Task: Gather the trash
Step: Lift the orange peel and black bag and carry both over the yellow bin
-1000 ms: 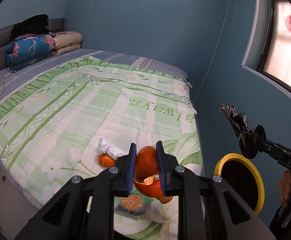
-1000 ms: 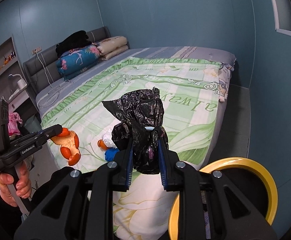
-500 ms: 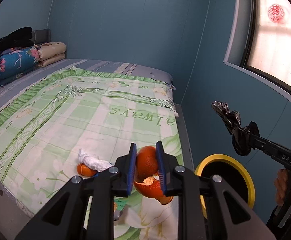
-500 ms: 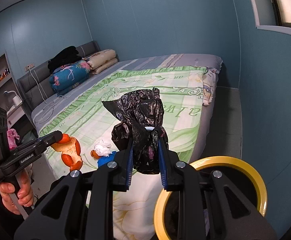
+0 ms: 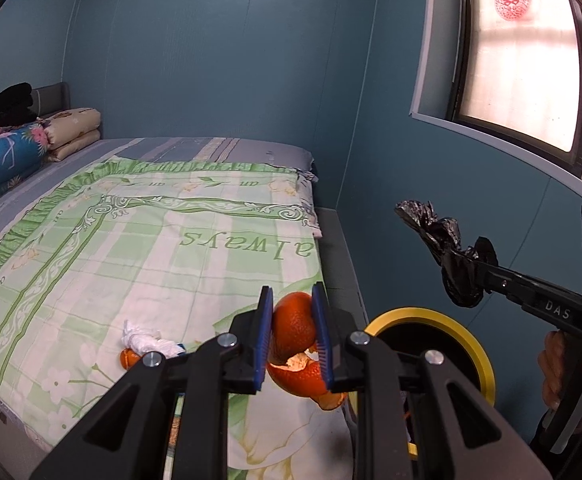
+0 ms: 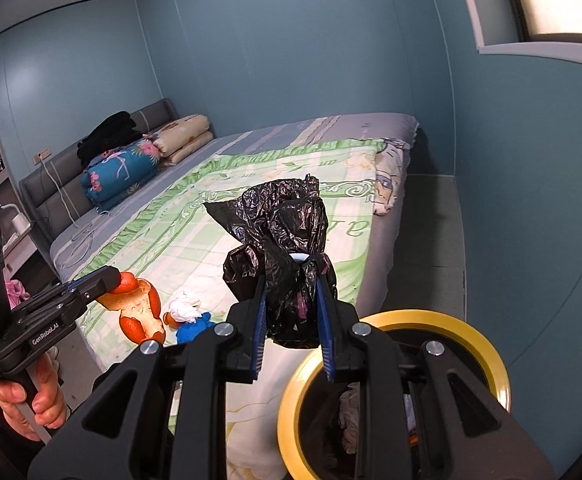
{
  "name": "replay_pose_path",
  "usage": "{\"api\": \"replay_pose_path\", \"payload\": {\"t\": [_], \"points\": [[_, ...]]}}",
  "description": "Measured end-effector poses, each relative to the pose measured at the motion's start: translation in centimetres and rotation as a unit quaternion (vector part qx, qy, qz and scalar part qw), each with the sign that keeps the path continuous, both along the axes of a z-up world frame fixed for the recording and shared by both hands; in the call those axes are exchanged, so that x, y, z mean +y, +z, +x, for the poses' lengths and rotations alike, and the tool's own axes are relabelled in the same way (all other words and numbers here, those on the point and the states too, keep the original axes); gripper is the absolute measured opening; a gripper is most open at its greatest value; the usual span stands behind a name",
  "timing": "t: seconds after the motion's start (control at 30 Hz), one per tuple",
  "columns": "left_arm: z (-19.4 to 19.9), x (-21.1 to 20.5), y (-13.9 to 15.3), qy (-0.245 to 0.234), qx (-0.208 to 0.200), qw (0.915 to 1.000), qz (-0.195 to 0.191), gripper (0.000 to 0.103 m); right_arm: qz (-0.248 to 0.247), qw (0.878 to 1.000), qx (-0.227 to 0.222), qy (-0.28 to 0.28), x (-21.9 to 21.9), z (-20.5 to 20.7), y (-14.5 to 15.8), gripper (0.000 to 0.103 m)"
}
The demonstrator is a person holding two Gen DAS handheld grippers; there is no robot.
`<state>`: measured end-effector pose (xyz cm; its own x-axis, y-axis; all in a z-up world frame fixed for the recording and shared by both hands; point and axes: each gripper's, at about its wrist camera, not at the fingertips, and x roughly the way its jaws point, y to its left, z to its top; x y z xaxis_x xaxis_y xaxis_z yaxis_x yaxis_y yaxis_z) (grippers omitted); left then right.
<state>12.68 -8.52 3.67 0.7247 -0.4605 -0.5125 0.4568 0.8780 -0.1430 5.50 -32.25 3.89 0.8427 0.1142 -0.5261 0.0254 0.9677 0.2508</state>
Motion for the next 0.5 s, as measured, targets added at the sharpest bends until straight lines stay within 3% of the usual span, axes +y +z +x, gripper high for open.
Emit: {"api": "replay_pose_path", "payload": {"t": [0.5], "points": [[0.1, -5.6, -1.8, -0.048, 0.006, 0.9986, 0.022, 0.019, 0.027, 0.999, 0.018, -0.037, -3.2, 0.2, -1.6, 0.022]]}}
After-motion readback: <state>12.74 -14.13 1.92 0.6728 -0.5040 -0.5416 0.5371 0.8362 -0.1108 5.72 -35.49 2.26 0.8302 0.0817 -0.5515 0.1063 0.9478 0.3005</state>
